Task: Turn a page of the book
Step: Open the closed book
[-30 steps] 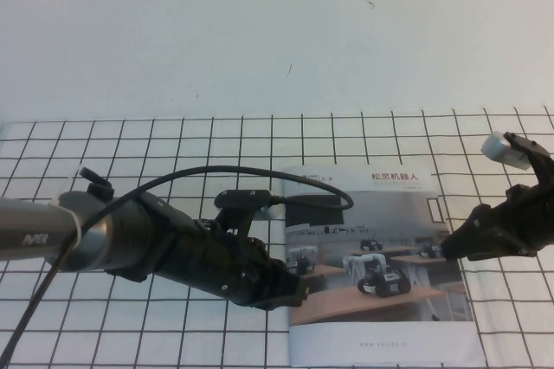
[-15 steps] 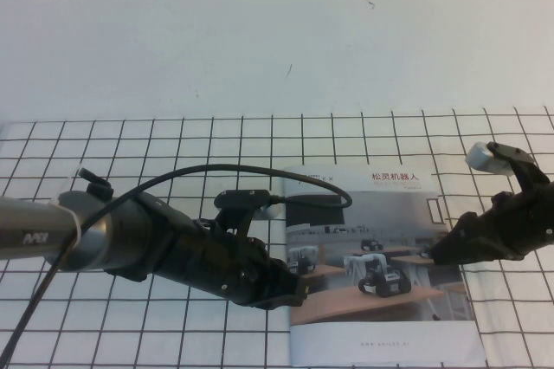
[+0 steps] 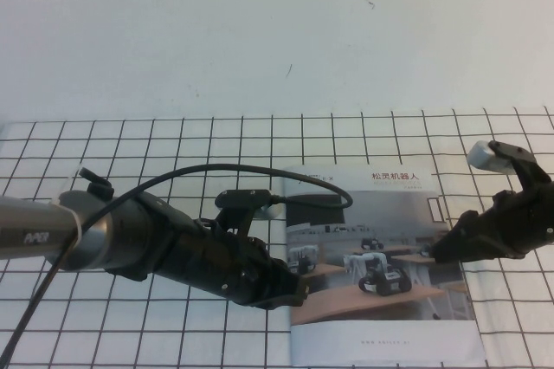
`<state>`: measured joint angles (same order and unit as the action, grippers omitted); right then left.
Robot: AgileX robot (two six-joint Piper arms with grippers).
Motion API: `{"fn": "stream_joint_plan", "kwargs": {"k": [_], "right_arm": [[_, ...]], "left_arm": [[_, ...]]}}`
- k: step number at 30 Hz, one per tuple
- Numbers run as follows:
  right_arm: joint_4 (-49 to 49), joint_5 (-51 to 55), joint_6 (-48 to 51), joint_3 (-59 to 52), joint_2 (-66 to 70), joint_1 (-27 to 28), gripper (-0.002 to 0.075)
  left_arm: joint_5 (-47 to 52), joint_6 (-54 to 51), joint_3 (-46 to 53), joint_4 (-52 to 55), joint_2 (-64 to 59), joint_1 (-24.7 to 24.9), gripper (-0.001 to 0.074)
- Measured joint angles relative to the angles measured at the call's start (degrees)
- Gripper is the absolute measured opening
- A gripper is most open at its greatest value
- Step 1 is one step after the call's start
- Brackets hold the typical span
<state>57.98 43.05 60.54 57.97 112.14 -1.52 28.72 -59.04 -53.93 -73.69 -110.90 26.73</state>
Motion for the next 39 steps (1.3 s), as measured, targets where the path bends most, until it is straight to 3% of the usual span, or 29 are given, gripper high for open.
{"fn": "stream_joint_plan", "kwargs": {"k": [15, 26, 39], "right_arm": [[8.62, 6.50, 6.67, 0.00, -0.49, 0.00, 0.0404], [21.78, 22.42, 16.45, 0.00, -4.47, 0.00, 0.0404], [24.24, 23.23, 21.07, 0.00, -4.47, -4.47, 0.0404]], "left_arm": [[0.10, 0.00, -0.09, 0.33, 0.00, 0.00, -0.0002], [0.22, 0.11, -0.22, 1.22, 0.00, 0.00, -0.0002], [0.33, 0.11, -0.35, 1.42, 0.00, 0.00, -0.0002]]}}
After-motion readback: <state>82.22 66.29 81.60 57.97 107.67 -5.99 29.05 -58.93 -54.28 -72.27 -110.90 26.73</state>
